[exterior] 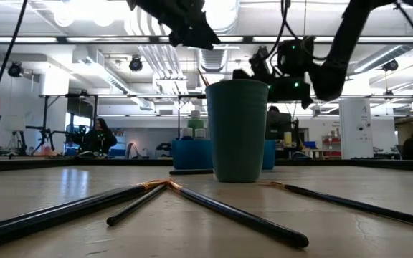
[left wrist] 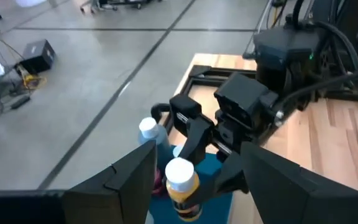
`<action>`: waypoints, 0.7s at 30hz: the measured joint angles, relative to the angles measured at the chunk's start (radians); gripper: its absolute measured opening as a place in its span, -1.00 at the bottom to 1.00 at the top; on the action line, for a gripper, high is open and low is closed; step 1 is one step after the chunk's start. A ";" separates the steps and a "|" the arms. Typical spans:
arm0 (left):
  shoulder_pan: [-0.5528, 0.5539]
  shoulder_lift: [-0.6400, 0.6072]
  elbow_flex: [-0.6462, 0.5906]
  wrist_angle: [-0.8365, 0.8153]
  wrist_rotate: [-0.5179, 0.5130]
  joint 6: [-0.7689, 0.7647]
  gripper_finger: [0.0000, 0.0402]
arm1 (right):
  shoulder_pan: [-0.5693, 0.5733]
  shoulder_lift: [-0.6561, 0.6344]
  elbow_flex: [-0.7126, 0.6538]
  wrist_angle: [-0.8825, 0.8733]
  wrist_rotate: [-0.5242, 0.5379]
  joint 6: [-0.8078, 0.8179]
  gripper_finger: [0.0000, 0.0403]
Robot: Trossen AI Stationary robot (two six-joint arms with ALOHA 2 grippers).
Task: Pick & Place Paint Supplies
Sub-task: Put the yellow paint bottle into the blue bin
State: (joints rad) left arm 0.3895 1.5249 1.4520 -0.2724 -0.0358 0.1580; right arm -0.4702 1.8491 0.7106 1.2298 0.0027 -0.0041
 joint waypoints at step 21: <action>0.011 -0.046 -0.087 -0.118 -0.011 0.011 0.17 | 0.045 -0.088 -0.020 -0.180 -0.104 -0.061 -0.39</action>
State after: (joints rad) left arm 0.4000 1.4788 1.3647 -0.3906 -0.0467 0.1691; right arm -0.4257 1.7607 0.6903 1.0501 -0.1011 -0.0654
